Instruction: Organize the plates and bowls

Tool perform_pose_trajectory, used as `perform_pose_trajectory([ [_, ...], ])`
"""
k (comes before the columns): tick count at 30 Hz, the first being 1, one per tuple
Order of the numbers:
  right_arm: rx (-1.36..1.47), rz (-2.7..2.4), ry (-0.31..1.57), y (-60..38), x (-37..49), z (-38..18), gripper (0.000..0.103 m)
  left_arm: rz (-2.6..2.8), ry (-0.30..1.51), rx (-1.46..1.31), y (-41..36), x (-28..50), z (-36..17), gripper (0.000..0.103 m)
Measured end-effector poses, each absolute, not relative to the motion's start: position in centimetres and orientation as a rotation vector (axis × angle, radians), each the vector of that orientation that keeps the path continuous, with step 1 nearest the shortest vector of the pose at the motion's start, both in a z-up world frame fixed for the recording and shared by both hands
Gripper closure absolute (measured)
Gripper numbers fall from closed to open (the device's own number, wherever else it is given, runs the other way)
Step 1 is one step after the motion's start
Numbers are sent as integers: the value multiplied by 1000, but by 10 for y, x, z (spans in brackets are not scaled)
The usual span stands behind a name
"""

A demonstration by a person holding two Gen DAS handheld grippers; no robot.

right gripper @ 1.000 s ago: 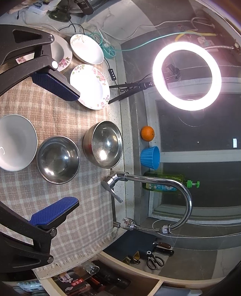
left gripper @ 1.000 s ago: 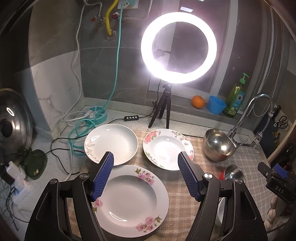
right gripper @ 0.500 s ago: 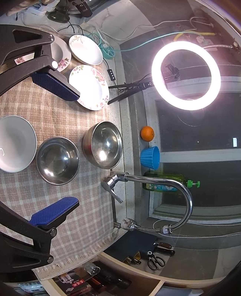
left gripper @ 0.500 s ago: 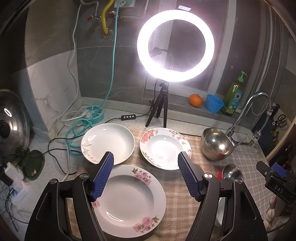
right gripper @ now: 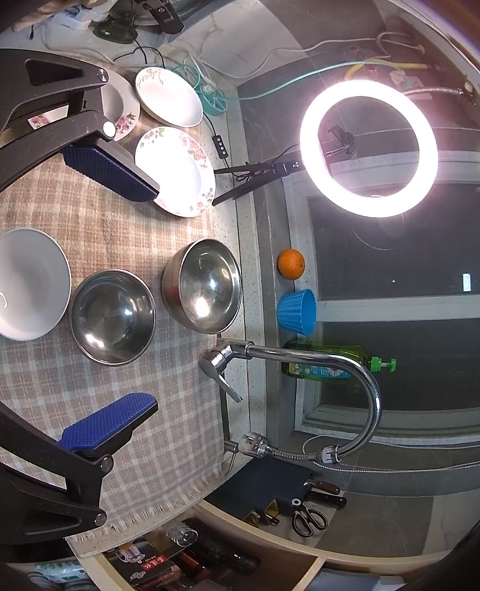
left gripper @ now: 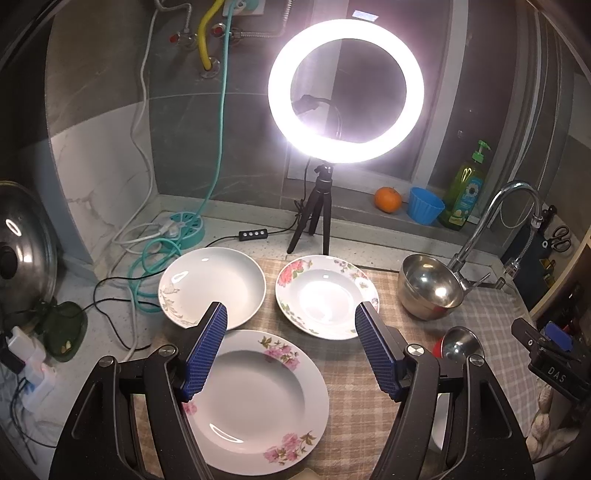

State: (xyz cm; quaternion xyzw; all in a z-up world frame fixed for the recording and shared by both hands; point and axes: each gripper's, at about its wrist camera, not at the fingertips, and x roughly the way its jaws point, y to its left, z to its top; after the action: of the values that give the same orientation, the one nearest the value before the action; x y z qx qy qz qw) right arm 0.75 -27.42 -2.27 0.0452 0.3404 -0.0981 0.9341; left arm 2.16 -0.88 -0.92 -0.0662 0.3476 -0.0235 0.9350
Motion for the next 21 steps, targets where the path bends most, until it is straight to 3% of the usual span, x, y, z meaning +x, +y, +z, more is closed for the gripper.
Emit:
perform_pose_trajectory([
  [21, 96, -210, 699, -282, 8, -22, 1, -60, 715, -129, -15, 26, -9, 31],
])
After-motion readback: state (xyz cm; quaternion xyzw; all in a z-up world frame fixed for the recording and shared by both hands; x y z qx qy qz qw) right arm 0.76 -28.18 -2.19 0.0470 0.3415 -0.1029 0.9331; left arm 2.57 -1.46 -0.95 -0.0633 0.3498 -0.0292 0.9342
